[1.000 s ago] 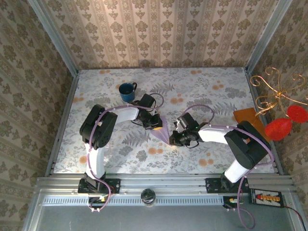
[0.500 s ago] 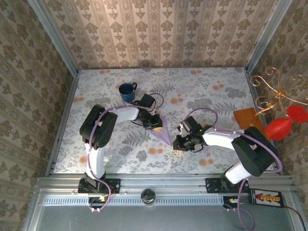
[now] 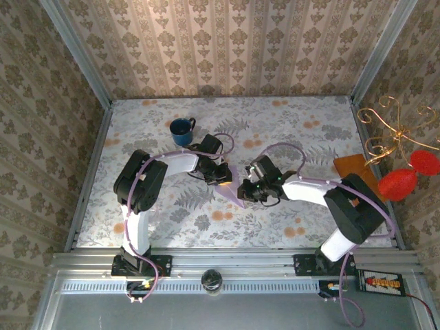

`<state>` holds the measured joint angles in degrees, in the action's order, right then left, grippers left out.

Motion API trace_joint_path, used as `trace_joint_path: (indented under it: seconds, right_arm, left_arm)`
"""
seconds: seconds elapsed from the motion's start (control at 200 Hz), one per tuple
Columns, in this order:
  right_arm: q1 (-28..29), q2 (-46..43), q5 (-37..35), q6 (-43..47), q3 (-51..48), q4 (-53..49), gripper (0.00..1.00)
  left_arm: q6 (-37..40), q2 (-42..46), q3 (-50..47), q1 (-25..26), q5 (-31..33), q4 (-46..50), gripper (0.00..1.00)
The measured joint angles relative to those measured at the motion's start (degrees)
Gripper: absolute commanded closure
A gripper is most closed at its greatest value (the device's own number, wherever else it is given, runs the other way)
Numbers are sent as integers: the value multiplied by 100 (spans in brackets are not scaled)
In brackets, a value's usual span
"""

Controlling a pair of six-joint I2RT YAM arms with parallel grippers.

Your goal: Fold a paper plane with a square sheet of paper (pick it up from the middle)

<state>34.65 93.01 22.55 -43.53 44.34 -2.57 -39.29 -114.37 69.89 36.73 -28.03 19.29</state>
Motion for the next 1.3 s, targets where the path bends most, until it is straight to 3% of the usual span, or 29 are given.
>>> trace_joint_path:
  seconds: [0.265, 0.555, 0.87, 1.3]
  right_arm:
    - [0, 645, -7, -17, 197, 214, 93]
    - [-39, 647, -24, 76, 173, 203, 94]
    - [-66, 625, -4, 144, 129, 238, 94]
    - [-66, 627, 20, 131, 103, 267, 94]
  left_arm:
    - [17, 57, -26, 7, 2, -57, 85]
    - [195, 208, -103, 33, 4, -173, 84]
    - [313, 1062, -1043, 57, -63, -1069, 83]
    - [396, 531, -955, 247, -76, -1233, 85]
